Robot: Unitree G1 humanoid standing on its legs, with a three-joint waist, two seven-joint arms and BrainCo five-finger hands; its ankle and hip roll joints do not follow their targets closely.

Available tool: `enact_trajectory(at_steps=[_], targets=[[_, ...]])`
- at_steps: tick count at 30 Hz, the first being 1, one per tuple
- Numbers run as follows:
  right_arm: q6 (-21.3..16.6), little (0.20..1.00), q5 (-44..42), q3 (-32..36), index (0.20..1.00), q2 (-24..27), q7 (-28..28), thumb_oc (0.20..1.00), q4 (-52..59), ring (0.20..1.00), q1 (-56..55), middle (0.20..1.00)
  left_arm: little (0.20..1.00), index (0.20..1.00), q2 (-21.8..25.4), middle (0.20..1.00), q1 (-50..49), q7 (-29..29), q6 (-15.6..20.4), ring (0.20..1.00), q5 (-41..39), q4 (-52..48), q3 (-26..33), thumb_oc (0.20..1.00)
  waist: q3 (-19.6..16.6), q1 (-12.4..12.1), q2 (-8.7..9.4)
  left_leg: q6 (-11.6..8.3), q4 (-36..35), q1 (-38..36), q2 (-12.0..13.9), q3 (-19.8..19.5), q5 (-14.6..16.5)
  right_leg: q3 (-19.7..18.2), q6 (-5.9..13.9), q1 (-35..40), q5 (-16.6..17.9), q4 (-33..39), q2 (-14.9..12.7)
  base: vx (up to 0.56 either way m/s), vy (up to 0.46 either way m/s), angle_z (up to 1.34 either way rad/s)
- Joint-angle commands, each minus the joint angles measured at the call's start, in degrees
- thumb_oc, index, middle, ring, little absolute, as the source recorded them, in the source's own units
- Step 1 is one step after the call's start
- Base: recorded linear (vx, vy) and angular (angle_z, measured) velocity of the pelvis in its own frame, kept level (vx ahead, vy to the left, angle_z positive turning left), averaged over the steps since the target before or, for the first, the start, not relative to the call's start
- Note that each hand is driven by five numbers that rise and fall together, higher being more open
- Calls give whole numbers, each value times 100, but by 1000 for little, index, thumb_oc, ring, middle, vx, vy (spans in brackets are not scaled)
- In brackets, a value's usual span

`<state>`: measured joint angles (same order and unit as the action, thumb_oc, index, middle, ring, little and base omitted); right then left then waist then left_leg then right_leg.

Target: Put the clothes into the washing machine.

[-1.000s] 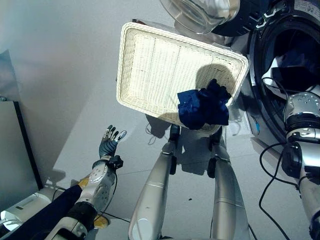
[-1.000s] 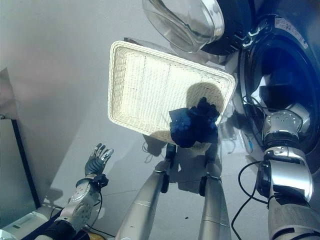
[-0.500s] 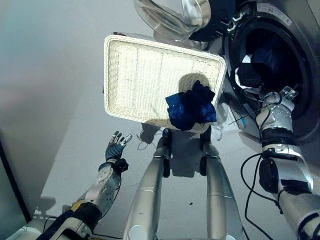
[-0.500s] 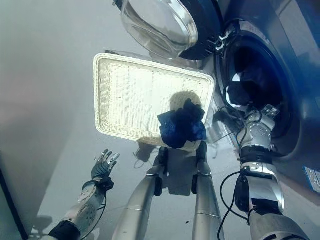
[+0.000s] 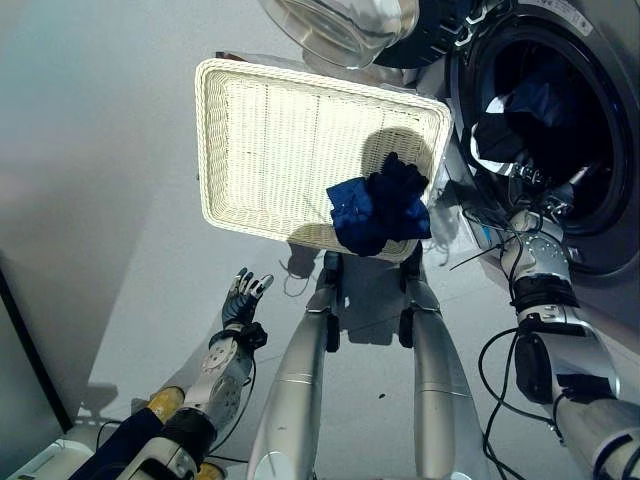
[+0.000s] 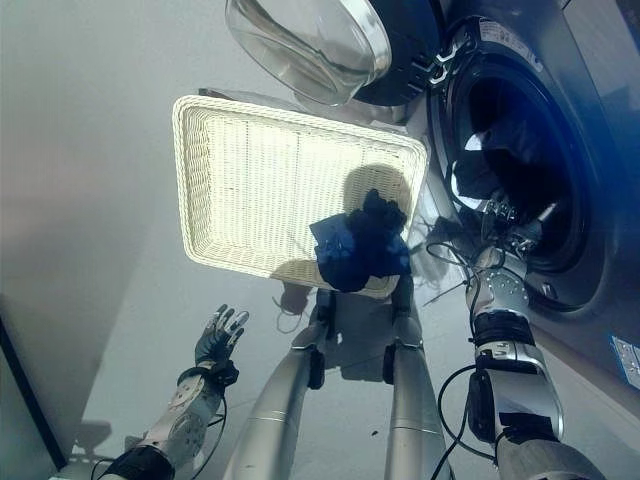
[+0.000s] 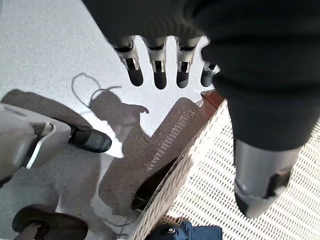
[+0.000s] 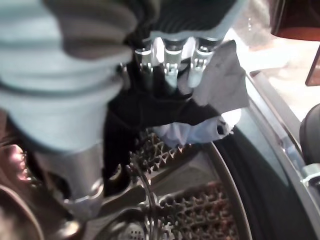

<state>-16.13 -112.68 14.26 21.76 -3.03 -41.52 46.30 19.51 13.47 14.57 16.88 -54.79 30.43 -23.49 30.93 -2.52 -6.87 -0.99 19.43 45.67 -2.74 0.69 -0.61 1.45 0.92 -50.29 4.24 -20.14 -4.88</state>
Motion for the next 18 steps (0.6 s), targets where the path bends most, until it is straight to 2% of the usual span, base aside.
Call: enact_trajectory(at_steps=[1,3,5,6,7,9,10,11,12,13,16,18], targets=[[68,1000,-32,-563,1000,34,-598,1000,431,1000,-641,1000,1000,1000,-174,1000,-285,-3,311,1000,-2,-107,144,1000,-114,39,-463,-27,-686,-200,-225,-57,-351,396,55,191,-791,-501,536,-62,81,6],[54,1000,-32,-724,1000,44,-674,1000,398,1000,-784,1000,1000,1000,-196,1000,-310,1,333,1000,8,-103,173,1000,-114,50,-436,-21,-698,-203,-228,-52,-359,395,59,198,-757,-461,528,-27,71,7],[-179,1000,954,-996,1000,-187,-509,1000,504,1000,-1098,1000,1000,1000,-257,1000,-325,42,371,1000,20,-82,219,1000,-114,95,-382,-15,-727,-209,-223,-32,-374,384,59,209,-699,-388,541,-49,108,5],[-590,1000,1925,-1279,1000,-335,-171,1000,590,1000,-1397,1000,1000,1000,-318,1000,-356,72,381,1000,70,-63,284,1000,-114,137,-322,-5,-739,-213,-220,0,-384,368,53,223,-649,-323,547,-56,120,1],[-712,1000,2317,-1314,1000,-369,-32,1000,615,1000,-1442,1000,1000,1000,-328,1000,-363,87,379,1000,80,-65,295,1000,-114,148,-308,-4,-739,-215,-220,5,-386,362,52,229,-644,-315,550,-55,113,0],[-1232,1000,3156,-1577,1000,-423,411,1000,695,1000,-1649,1000,1000,1000,-377,1000,-376,134,422,1000,148,-36,317,1000,-114,171,-253,9,-750,-202,-230,11,-396,352,53,233,-588,-246,555,-35,45,0],[-1232,1000,3156,-1577,1000,-423,411,1000,695,1000,-1649,1000,1000,1000,-377,1000,-376,134,422,1000,148,-36,317,1000,-114,171,-253,9,-750,-202,-230,11,-396,352,53,233,-588,-246,555,-43,48,0],[-1636,1000,4075,-1757,1000,-459,994,1000,796,1000,-1802,1000,1000,1000,-415,1000,-394,169,465,1000,196,-5,331,1000,-114,197,-208,21,-766,-200,-230,17,-403,343,56,242,-544,-193,560,-97,124,0],[-2185,1000,6210,-2176,1000,-505,2420,1000,1149,1000,-2076,1000,1000,1000,-527,1000,-440,266,533,1000,313,46,375,1000,-114,249,-114,43,-824,-195,-234,32,-437,315,74,256,-441,-75,579,-141,179,2],[-2244,1000,7281,-2364,1000,-500,3121,1000,1293,1000,-2179,1000,1000,1000,-585,1000,-449,316,535,1000,348,87,397,1000,-114,275,-67,56,-870,-208,-243,41,-455,302,88,278,-391,-4,586,-125,156,2],[-1945,1000,8851,-2665,1000,-429,4058,1000,1570,1000,-2297,1000,1000,1000,-685,1000,-469,327,543,1000,402,208,445,1000,-114,318,-1,69,-935,-241,-261,49,-475,278,131,318,-297,122,573,-89,93,-2],[-1559,1000,10355,-2868,1000,-255,4758,1000,1757,1000,-2295,1000,1000,1000,-727,1000,-483,317,509,1000,457,306,497,1000,-114,341,46,73,-984,-284,-273,53,-477,270,187,367,-222,230,542,-102,93,1]])
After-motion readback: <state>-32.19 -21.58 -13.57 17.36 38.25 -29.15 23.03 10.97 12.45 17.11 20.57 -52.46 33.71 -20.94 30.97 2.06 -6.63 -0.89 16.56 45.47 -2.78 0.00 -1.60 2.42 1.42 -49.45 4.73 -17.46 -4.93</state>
